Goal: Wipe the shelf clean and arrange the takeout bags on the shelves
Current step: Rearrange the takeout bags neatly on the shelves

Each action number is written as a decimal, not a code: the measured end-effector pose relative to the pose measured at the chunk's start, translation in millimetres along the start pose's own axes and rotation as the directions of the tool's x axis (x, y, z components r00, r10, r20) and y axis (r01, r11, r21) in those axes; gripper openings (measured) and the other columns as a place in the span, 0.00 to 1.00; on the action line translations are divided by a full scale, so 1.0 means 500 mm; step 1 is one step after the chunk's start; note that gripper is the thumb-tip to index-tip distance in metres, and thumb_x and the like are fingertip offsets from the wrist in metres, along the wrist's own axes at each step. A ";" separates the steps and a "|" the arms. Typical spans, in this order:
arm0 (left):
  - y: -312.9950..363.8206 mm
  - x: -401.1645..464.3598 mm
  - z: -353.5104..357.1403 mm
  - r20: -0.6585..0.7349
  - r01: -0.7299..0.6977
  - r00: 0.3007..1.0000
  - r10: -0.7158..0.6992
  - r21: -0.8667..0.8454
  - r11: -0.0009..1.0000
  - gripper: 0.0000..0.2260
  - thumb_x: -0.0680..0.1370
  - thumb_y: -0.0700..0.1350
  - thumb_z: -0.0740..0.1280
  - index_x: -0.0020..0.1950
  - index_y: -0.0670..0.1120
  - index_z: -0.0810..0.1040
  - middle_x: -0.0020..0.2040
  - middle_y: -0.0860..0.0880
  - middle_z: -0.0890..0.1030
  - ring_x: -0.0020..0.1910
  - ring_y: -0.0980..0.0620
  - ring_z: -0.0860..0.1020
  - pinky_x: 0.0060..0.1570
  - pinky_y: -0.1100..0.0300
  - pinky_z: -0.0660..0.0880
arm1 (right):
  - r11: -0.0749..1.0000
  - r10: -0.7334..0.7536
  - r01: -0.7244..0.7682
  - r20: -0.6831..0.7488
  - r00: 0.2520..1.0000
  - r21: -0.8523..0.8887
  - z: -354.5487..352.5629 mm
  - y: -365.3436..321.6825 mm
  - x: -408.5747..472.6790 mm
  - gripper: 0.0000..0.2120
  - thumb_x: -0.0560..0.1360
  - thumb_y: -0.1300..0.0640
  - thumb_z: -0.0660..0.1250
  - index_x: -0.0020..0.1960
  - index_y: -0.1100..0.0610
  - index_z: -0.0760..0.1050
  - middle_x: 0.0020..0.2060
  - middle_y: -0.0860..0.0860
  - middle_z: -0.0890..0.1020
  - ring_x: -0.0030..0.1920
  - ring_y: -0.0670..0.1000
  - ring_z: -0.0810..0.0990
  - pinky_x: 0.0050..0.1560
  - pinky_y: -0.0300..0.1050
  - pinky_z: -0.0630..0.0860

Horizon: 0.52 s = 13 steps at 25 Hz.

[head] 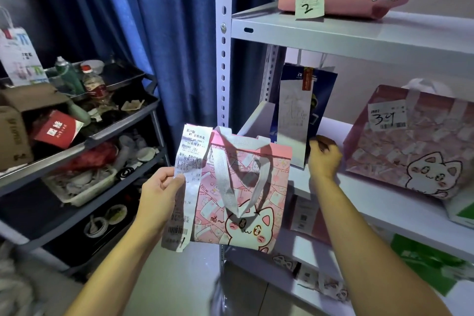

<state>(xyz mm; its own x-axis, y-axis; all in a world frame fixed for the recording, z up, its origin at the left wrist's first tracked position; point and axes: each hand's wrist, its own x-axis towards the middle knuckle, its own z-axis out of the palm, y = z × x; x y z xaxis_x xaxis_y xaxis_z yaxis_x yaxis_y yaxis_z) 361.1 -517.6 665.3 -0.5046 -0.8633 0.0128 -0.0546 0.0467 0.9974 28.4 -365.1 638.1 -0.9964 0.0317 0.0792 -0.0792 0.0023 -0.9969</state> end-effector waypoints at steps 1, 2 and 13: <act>0.001 -0.002 0.000 0.000 -0.001 1.000 0.001 -0.009 1.000 0.07 0.78 0.41 0.66 0.45 0.51 0.82 0.42 0.45 0.87 0.39 0.46 0.85 0.34 0.57 0.79 | 1.000 0.006 -0.005 -0.021 1.000 0.026 -0.010 -0.006 -0.011 0.07 0.76 0.61 0.70 0.54 0.57 0.81 0.50 0.53 0.86 0.53 0.54 0.84 0.57 0.45 0.80; 0.004 -0.004 0.000 0.000 -0.001 1.000 0.001 -0.018 1.000 0.06 0.78 0.41 0.66 0.45 0.50 0.81 0.41 0.45 0.87 0.38 0.46 0.85 0.33 0.59 0.78 | 0.999 0.004 -0.002 -0.037 0.999 0.037 -0.021 -0.014 -0.027 0.08 0.77 0.62 0.69 0.56 0.59 0.81 0.51 0.55 0.86 0.52 0.53 0.84 0.55 0.40 0.79; 0.154 -0.023 0.000 0.082 -0.137 0.984 0.159 -0.224 0.965 0.05 0.79 0.40 0.66 0.50 0.45 0.81 0.44 0.45 0.87 0.41 0.47 0.85 0.42 0.52 0.79 | 0.942 -0.274 0.227 0.177 0.945 0.246 -0.147 -0.276 -0.239 0.11 0.83 0.51 0.63 0.50 0.48 0.84 0.47 0.48 0.87 0.48 0.46 0.86 0.44 0.36 0.80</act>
<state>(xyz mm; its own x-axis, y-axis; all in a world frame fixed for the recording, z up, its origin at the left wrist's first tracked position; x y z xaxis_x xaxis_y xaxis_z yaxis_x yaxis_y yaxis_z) 362.8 -504.1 742.1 -0.5757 -0.8008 0.1654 0.2095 0.0511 0.9765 160.8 -295.8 766.3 -0.9258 -0.1480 0.3479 -0.3084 -0.2367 -0.9213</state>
